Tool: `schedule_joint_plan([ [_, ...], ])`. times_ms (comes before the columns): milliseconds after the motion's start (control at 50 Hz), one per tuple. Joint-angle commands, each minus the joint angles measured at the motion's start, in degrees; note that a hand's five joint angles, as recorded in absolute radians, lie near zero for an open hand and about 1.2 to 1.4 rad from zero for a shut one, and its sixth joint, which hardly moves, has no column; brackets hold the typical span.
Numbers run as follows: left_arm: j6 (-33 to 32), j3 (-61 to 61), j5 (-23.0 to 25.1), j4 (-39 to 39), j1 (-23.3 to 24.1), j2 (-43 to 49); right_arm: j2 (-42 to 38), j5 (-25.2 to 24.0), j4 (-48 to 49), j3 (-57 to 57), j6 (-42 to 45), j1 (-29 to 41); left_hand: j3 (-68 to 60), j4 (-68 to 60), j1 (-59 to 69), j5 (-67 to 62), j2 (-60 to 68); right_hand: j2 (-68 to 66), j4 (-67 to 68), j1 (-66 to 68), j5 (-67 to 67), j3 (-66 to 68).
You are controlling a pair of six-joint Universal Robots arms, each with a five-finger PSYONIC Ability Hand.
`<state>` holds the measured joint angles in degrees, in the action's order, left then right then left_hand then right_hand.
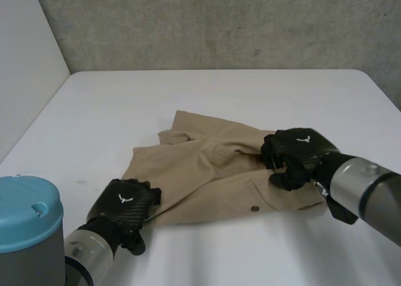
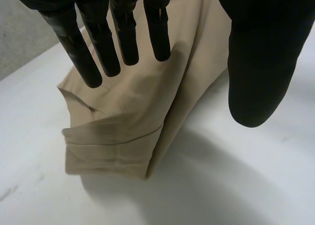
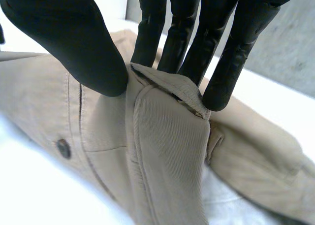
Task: Fold the shorts.
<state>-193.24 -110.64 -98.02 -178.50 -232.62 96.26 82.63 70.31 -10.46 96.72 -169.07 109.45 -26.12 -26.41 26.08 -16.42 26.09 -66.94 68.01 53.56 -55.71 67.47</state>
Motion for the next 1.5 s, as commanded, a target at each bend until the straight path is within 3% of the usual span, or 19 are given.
schedule_joint_plan([
  [20, -0.47, 0.78, -1.64, -6.07, -0.72, 1.12, 10.88, -0.70, 0.17, 2.42, -0.74, -0.21, -1.42, -1.13, 1.47, -1.13, 1.45, -13.06, 11.99, 26.44, -14.29, 12.53],
  [160, -0.91, 2.89, -4.02, -7.66, -3.71, 3.15, 16.77, -2.02, 0.08, 1.72, -0.65, -0.47, 2.45, 2.74, -2.40, 2.74, -2.41, -13.06, 11.99, 26.44, -14.29, 12.53],
  [400, -1.61, 5.43, -3.93, -7.83, -5.91, 9.56, 15.99, -2.29, 0.26, 2.86, 0.14, -4.07, -2.24, -1.95, 2.29, -1.95, 2.27, -13.06, 11.99, 26.44, -14.29, 12.53],
  [560, -3.54, 7.54, -2.18, -7.83, -7.49, 10.80, 5.64, -1.32, -0.35, 1.99, 8.82, -3.90, -34.37, -34.08, 34.41, -34.07, 34.40, -13.06, 11.99, 26.44, -14.29, 12.53],
  [640, -3.72, 9.65, 0.81, -7.66, -7.84, 10.44, 0.71, -0.79, -0.53, 0.33, 15.41, -3.81, -35.90, -35.61, 35.95, -35.61, 35.94, -13.06, 11.99, 26.44, -14.29, 12.53],
  [820, -4.77, 19.05, 4.60, -6.43, -9.60, 11.93, -9.41, 4.48, -2.72, -7.86, 18.07, -3.28, -43.30, -43.01, 43.35, -43.01, 43.34, -13.06, 11.99, 26.44, -14.29, 12.53],
  [920, -6.97, 21.96, 4.68, -4.06, -10.13, 15.80, -13.80, 4.74, -14.39, -9.88, 22.19, 1.37, -42.80, -42.51, 42.85, -42.51, 42.84, -13.06, 11.99, 26.44, -14.29, 12.53],
  [940, -7.32, 21.79, 4.68, -3.36, -10.30, 16.33, -14.77, 4.83, -19.99, -10.32, 25.94, 2.25, -42.47, -42.17, 42.51, -42.17, 42.50, 2.86, -3.94, 10.52, 1.63, -3.39],
  [1000, -7.32, 21.17, 4.77, -2.82, -10.13, 16.68, -14.43, 3.96, -23.91, -12.16, 28.35, 2.43, -41.80, -41.50, 41.84, -41.50, 41.83, 22.83, -23.90, -9.45, 21.60, -23.36],
  [1080, -7.24, 19.86, 4.86, -2.82, -10.04, 16.68, -12.15, 4.48, -16.03, -14.79, 19.35, 2.34, -40.45, -40.16, 40.49, -40.15, 40.48, 32.61, -33.68, -19.23, 31.38, -33.14],
  [1180, -7.24, 18.80, 4.68, -2.73, -9.51, 15.98, -9.42, 4.22, -10.64, -16.03, 10.61, 1.03, -40.28, -39.98, 40.32, -39.98, 40.31, 32.29, -33.36, -18.91, 31.06, -32.82],
  [1380, -7.24, 15.11, 4.60, -2.47, -8.90, 12.91, -10.46, 3.69, -11.87, -16.56, 9.37, 1.55, -38.60, -38.30, 38.64, -38.30, 38.63, 32.29, -33.36, -18.91, 31.06, -32.82],
  [1500, -7.24, 13.79, 4.60, -2.29, -8.90, 11.59, -16.61, 0.10, -19.50, -21.48, 9.20, 1.29, -38.26, -37.96, 38.30, -37.96, 38.29, 37.32, -38.40, -23.94, 36.10, -37.86],
])
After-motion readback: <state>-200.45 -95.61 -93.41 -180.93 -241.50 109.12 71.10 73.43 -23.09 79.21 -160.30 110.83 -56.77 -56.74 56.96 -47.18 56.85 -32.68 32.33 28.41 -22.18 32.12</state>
